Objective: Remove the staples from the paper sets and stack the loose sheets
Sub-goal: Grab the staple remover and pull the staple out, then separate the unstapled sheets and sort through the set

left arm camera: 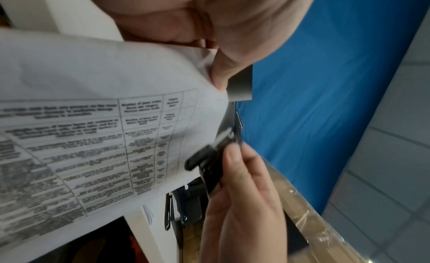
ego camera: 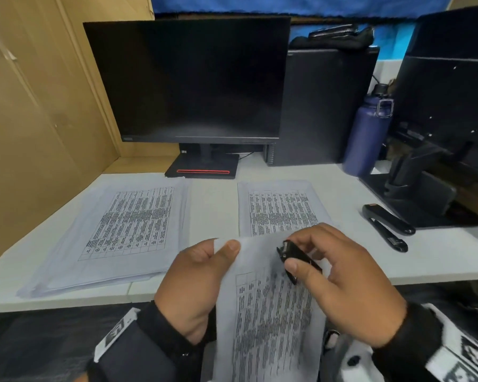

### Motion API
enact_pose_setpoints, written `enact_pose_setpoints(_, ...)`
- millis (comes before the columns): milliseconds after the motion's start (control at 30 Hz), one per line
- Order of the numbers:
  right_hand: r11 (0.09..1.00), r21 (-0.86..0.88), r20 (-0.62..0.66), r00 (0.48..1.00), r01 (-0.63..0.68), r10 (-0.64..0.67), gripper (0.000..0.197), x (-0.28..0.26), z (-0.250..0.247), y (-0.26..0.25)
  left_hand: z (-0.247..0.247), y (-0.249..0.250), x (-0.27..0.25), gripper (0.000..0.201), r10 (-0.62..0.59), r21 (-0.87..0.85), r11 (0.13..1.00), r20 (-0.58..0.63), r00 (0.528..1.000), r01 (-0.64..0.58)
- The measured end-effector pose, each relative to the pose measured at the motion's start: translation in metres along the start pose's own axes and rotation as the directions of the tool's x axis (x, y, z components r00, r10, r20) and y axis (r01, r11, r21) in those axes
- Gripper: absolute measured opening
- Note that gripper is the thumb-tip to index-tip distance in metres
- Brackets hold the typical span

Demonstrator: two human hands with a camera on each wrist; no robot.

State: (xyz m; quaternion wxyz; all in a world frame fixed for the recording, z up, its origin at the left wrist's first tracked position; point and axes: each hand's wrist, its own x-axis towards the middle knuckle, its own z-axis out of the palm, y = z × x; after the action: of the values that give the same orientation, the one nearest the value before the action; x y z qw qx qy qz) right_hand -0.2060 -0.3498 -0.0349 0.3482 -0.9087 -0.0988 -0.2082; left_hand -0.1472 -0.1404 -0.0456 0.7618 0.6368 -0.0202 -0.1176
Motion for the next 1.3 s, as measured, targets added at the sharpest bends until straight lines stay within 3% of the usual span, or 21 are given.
enact_pose_setpoints(67, 0.977, -0.214, -0.066, 0.997, 0.020, -0.035, 0.016, 0.007, -0.011, 0.025, -0.005, 0.005, 0.005, 0.020, -0.036, -0.038, 0.999, -0.048, 0.998, 0.034)
enact_pose_setpoints(100, 0.954, -0.297, -0.100, 0.995, -0.030, 0.001, 0.018, 0.011, -0.018, 0.039, -0.008, 0.009, 0.007, 0.020, -0.050, -0.054, 0.997, -0.065, 0.997, 0.046)
enact_pose_setpoints(167, 0.882, -0.405, -0.142, 0.969, -0.243, 0.202, 0.024, 0.014, -0.033, 0.067, -0.012, 0.014, 0.010, 0.020, -0.067, -0.072, 0.996, -0.079, 0.995, 0.061)
enact_pose_setpoints(233, 0.742, -0.512, -0.144, 0.894, -0.433, 0.423, 0.024, 0.013, -0.044, 0.089, -0.015, 0.016, 0.011, 0.022, -0.075, -0.077, 0.995, -0.066, 0.995, 0.070)
enact_pose_setpoints(300, 0.626, -0.618, -0.141, 0.850, -0.476, 0.507, 0.019, 0.012, -0.048, 0.103, -0.015, 0.020, 0.011, 0.022, -0.069, -0.092, 0.994, -0.055, 0.996, 0.064)
enact_pose_setpoints(400, 0.599, -0.672, -0.097, 0.855, -0.434, 0.510, 0.024, 0.015, -0.045, 0.108, -0.014, 0.024, 0.011, 0.019, -0.065, -0.105, 0.993, -0.045, 0.997, 0.060)
enact_pose_setpoints(500, 0.561, -0.721, -0.159, 0.884, -0.407, 0.439, 0.009, 0.020, -0.044, 0.097, -0.011, 0.028, 0.008, 0.021, -0.071, -0.076, 0.995, -0.049, 0.996, 0.067)
enact_pose_setpoints(567, 0.529, -0.753, -0.204, 0.903, -0.392, 0.379, 0.020, 0.025, -0.043, 0.081, -0.013, 0.028, 0.009, 0.022, -0.083, -0.068, 0.995, -0.046, 0.996, 0.080)
enact_pose_setpoints(667, 0.771, -0.588, -0.218, 0.966, -0.244, 0.139, 0.013, 0.024, -0.037, 0.030, -0.009, 0.034, 0.002, 0.030, -0.118, -0.012, 0.993, -0.036, 0.992, 0.118)
enact_pose_setpoints(733, 0.894, -0.433, -0.118, 0.990, -0.117, 0.073, 0.015, 0.019, -0.029, -0.008, -0.005, 0.035, 0.000, 0.047, -0.103, 0.058, 0.993, -0.031, 0.994, 0.105)
enact_pose_setpoints(767, 0.940, -0.326, -0.052, 0.995, -0.101, 0.089, 0.017, 0.017, -0.023, -0.021, 0.000, 0.036, -0.001, 0.044, -0.100, 0.085, 0.991, -0.044, 0.994, 0.104)
enact_pose_setpoints(833, 0.986, -0.084, 0.049, 0.988, -0.145, 0.150, 0.020, 0.014, -0.008, -0.040, 0.001, 0.035, -0.004, 0.014, -0.028, 0.152, 0.988, -0.075, 0.997, 0.039)
enact_pose_setpoints(900, 0.974, 0.081, 0.103, 0.974, -0.211, 0.203, 0.023, 0.012, 0.004, -0.046, 0.005, 0.037, -0.015, 0.032, 0.089, 0.232, 0.969, 0.011, 0.996, -0.089)
enact_pose_setpoints(1000, 0.930, 0.227, 0.076, 0.957, -0.290, 0.280, 0.028, 0.013, 0.009, -0.048, 0.014, 0.037, -0.026, 0.035, 0.173, 0.290, 0.939, 0.073, 0.982, -0.187)
enact_pose_setpoints(1067, 0.883, 0.316, 0.056, 0.935, -0.349, 0.350, 0.028, 0.015, 0.010, -0.047, 0.022, 0.036, -0.027, 0.039, 0.126, 0.325, 0.934, 0.100, 0.987, -0.152)
enact_pose_setpoints(1167, 0.813, 0.392, 0.067, 0.895, -0.430, 0.441, 0.021, 0.019, 0.015, -0.039, 0.031, 0.034, -0.025, 0.043, 0.085, 0.276, 0.957, 0.039, 0.996, -0.093)
enact_pose_setpoints(1300, 0.722, 0.473, 0.123, 0.850, -0.504, 0.513, 0.010, 0.021, 0.019, -0.032, 0.035, 0.039, -0.030, 0.029, 0.067, 0.301, 0.949, 0.103, 0.992, -0.095)
